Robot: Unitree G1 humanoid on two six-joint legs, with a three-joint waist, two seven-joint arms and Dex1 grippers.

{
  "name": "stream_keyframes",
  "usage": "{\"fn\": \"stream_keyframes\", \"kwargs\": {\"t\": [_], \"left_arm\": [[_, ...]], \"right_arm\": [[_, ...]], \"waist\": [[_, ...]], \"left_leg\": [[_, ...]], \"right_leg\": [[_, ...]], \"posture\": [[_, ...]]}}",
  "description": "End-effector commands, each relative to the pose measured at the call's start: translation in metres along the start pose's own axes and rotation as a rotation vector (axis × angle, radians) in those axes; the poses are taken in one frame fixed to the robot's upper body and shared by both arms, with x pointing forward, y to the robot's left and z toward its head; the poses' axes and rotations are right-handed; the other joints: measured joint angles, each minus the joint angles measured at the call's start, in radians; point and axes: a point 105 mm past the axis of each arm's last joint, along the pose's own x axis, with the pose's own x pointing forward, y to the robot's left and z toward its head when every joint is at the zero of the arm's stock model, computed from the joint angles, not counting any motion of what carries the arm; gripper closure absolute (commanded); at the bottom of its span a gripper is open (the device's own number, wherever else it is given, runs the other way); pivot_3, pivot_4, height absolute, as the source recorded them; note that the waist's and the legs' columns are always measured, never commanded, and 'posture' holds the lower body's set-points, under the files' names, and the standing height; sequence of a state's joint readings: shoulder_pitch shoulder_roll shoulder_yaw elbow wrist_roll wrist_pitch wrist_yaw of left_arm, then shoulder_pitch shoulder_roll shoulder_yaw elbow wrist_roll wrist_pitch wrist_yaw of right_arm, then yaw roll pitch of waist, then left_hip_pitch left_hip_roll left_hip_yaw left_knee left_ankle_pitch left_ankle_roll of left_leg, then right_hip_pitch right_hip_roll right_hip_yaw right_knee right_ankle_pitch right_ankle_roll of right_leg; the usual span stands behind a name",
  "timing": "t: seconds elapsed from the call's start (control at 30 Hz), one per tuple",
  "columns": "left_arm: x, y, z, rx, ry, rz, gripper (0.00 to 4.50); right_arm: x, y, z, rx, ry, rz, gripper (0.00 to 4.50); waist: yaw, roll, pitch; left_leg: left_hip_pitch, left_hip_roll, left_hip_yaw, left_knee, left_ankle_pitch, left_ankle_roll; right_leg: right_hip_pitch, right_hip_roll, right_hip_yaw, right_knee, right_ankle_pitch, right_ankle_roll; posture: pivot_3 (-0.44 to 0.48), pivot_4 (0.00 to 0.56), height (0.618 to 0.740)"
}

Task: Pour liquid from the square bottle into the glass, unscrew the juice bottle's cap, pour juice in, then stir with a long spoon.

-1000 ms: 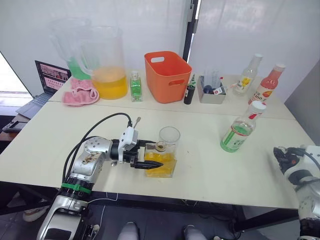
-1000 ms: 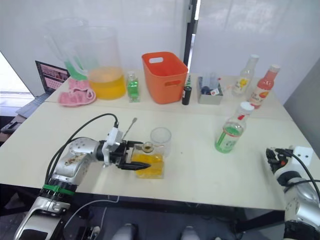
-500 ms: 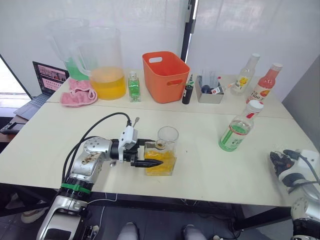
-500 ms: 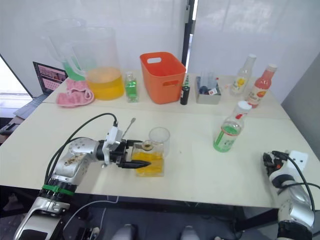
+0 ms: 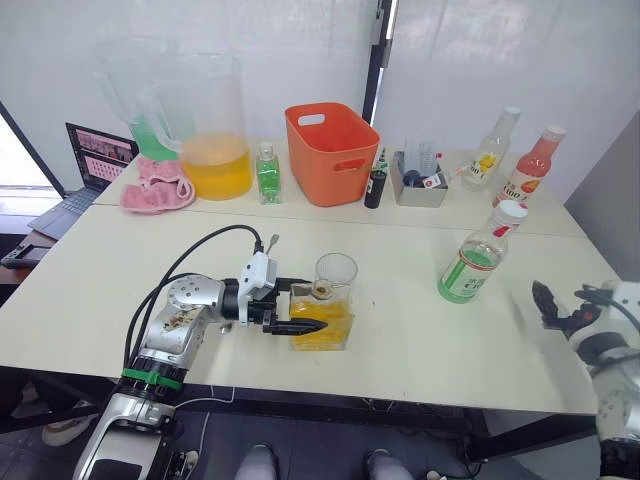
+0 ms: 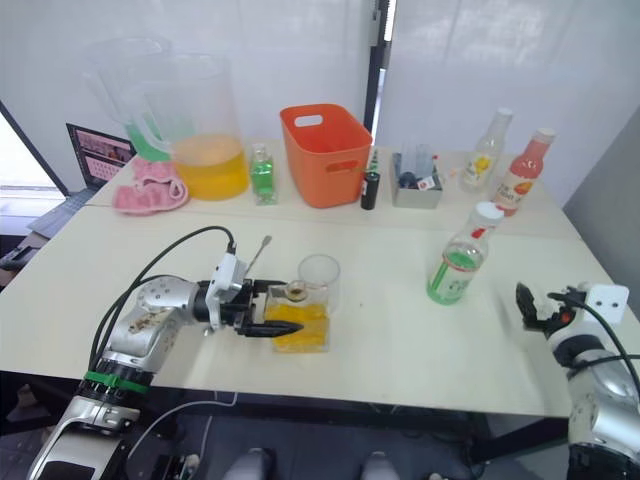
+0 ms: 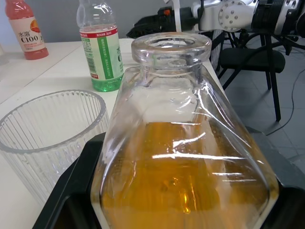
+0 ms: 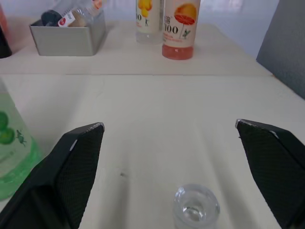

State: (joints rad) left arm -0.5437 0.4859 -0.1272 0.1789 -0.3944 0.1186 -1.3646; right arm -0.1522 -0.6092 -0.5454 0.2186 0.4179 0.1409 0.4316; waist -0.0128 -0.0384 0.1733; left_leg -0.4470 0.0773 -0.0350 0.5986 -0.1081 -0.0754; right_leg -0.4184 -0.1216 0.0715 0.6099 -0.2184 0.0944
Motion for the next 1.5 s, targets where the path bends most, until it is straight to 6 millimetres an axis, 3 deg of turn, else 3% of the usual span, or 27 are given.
{"fn": "stream_keyframes", "kwargs": {"t": [0.03,0.13,0.2,0.27,0.43,0.7,0.83,1.1,1.33,1.5], "left_arm": [[0.006,-0.002,0.008,0.019,-0.022,-0.007,1.67],[0.009,-0.003,0.009,0.011,-0.033,-0.008,1.67],[0.011,-0.004,0.01,0.004,-0.041,-0.01,1.67],[0.012,-0.005,0.011,-0.002,-0.05,-0.019,1.67],[0.011,-0.006,0.021,0.005,-0.057,-0.038,1.67],[0.003,-0.02,0.039,-0.017,-0.076,-0.04,1.67],[-0.01,-0.026,0.049,-0.039,-0.07,-0.027,1.67],[-0.074,-0.016,0.079,-0.062,0.015,0.096,1.67],[-0.125,0.01,0.113,-0.013,0.031,0.296,1.67],[-0.132,0.039,0.121,0.087,0.024,0.415,1.67]], "right_arm": [[-0.008,-0.001,0.044,-0.033,-0.082,0.05,0.0],[-0.017,0.011,0.064,-0.027,-0.097,0.143,0.0],[-0.029,0.036,0.074,0.027,-0.093,0.306,0.0],[-0.043,0.063,0.074,0.058,-0.046,0.471,0.0],[-0.073,0.11,0.069,0.055,0.086,0.75,0.0],[-0.095,0.159,0.078,0.024,0.161,1.049,0.0],[-0.095,0.17,0.083,0.045,0.153,1.116,0.0],[-0.098,0.172,0.074,0.037,0.209,1.214,0.0],[-0.095,0.163,0.07,0.016,0.208,1.197,0.0],[-0.088,0.159,0.077,0.01,0.159,1.164,0.0]], "waist": [[0.002,0.0,0.0],[0.003,0.0,0.0],[0.004,0.0,0.0],[0.006,0.0,0.0],[0.006,0.0,0.0],[-0.005,-0.001,0.001],[-0.003,-0.002,0.002],[-0.002,-0.006,0.005],[0.003,-0.007,0.005],[0.007,-0.007,0.005]], "left_leg": [[0.0,0.0,0.0,0.0,0.0,0.0],[0.0,0.0,0.0,0.0,0.0,0.0],[0.0,0.0,0.0,0.0,0.0,0.0],[0.0,0.0,0.0,0.0,0.0,0.0],[-0.001,0.0,0.0,0.0,0.0,0.0],[-0.003,0.0,0.0,-0.001,0.0,0.0],[-0.004,0.0,0.0,-0.001,0.0,0.0],[-0.005,0.001,0.0,-0.001,0.0,0.0],[-0.006,0.001,0.0,-0.001,-0.002,-0.003],[-0.006,0.001,0.0,-0.001,-0.005,-0.008]], "right_leg": [[0.0,0.0,0.0,0.0,0.0,0.0],[0.0,0.0,0.0,0.0,0.0,0.0],[0.0,0.0,0.0,0.0,0.0,0.0],[0.0,0.0,0.0,0.0,0.0,0.0],[-0.001,0.0,0.0,-0.001,0.0,0.0],[-0.004,0.0,0.0,-0.001,0.0,0.0],[-0.005,0.0,0.0,-0.001,0.0,0.0],[-0.006,0.0,0.0,-0.001,0.0,0.0],[-0.007,0.0,-0.001,-0.001,0.0,0.0],[-0.006,0.0,-0.001,-0.001,0.0,0.0]], "posture": [[0.0,0.15,0.74],[0.0,0.15,0.74],[0.0,0.15,0.74],[0.0,0.15,0.74],[0.0,0.15,0.74],[0.0,0.15,0.74],[0.0,0.15,0.74],[0.0,0.15,0.74],[0.0,0.15,0.74],[0.0,0.15,0.74]]}}
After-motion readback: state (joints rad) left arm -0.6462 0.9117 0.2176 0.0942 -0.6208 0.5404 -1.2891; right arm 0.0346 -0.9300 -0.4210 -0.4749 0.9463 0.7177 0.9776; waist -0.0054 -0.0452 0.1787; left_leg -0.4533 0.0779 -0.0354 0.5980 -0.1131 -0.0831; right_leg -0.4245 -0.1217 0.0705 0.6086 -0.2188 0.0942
